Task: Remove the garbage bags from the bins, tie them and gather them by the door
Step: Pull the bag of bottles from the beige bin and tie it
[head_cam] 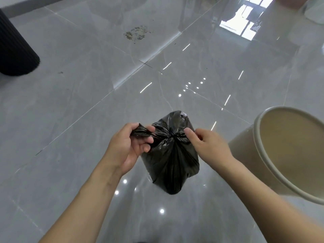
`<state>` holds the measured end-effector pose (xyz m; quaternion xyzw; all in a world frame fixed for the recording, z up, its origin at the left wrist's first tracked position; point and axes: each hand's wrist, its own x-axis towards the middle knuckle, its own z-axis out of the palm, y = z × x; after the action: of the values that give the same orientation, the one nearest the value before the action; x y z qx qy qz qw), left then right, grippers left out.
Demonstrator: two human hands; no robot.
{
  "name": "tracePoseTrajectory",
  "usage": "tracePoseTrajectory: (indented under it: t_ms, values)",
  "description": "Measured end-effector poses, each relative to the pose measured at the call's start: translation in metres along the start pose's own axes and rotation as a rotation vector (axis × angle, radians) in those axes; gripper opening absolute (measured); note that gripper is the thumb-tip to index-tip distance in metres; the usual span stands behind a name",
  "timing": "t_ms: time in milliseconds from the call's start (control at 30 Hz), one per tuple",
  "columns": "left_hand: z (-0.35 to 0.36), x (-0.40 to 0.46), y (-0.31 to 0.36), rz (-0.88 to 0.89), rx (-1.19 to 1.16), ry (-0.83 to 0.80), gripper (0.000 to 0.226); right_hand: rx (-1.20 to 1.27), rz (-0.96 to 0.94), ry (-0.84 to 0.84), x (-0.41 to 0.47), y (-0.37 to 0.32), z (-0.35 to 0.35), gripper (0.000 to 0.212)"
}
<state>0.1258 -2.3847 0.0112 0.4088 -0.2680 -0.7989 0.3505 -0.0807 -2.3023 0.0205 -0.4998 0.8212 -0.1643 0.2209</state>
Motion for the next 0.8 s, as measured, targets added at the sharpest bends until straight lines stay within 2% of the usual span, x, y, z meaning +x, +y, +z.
tracePoseTrajectory:
  t_ms: [67, 200, 267, 333, 400, 467, 533, 567, 633, 700, 767, 800]
  values:
    - [0.004, 0.002, 0.003, 0.000, 0.139, 0.034, 0.028, -0.069, -0.072, -0.049, 0.000, 0.004, -0.001, 0.051]
    - [-0.001, 0.008, 0.005, 0.094, 0.614, 0.285, 0.034, -0.356, -0.323, -0.228, -0.001, 0.028, 0.003, 0.050]
    - [-0.003, 0.009, 0.008, 0.095, 0.820, 0.262, 0.028, -0.339, -0.313, -0.249, 0.002, 0.033, 0.005, 0.052]
    - [-0.002, 0.002, 0.013, 0.081, 1.259, 0.144, 0.018, -0.171, -0.229, -0.304, 0.006, 0.029, 0.007, 0.050]
    - [0.003, -0.007, 0.018, 0.096, 1.690, 0.000, 0.012, 0.135, -0.081, -0.361, 0.007, 0.020, 0.008, 0.048]
    - [0.012, -0.017, 0.021, 0.208, 2.045, -0.058, 0.015, 0.466, 0.120, -0.429, 0.005, 0.011, 0.008, 0.045]
    - [0.022, -0.024, 0.024, 0.382, 2.327, -0.021, 0.013, 0.857, 0.309, -0.504, 0.005, 0.007, 0.008, 0.040]
    - [0.026, -0.028, 0.026, 0.463, 2.402, -0.005, 0.014, 1.063, 0.394, -0.529, 0.006, 0.005, 0.008, 0.038]
    - [0.028, -0.032, 0.031, 0.614, 2.400, -0.040, 0.017, 1.451, 0.515, -0.530, 0.009, 0.000, 0.011, 0.032]
    - [0.027, -0.033, 0.036, 0.637, 2.273, -0.249, 0.020, 1.768, 0.529, -0.470, 0.007, -0.006, 0.017, 0.018]
    - [0.026, -0.033, 0.038, 0.544, 2.122, -0.465, 0.023, 1.900, 0.470, -0.427, 0.001, -0.014, 0.024, 0.018]
    - [0.026, -0.032, 0.037, 0.553, 2.035, -0.526, 0.025, 1.895, 0.444, -0.422, -0.002, -0.018, 0.027, 0.020]
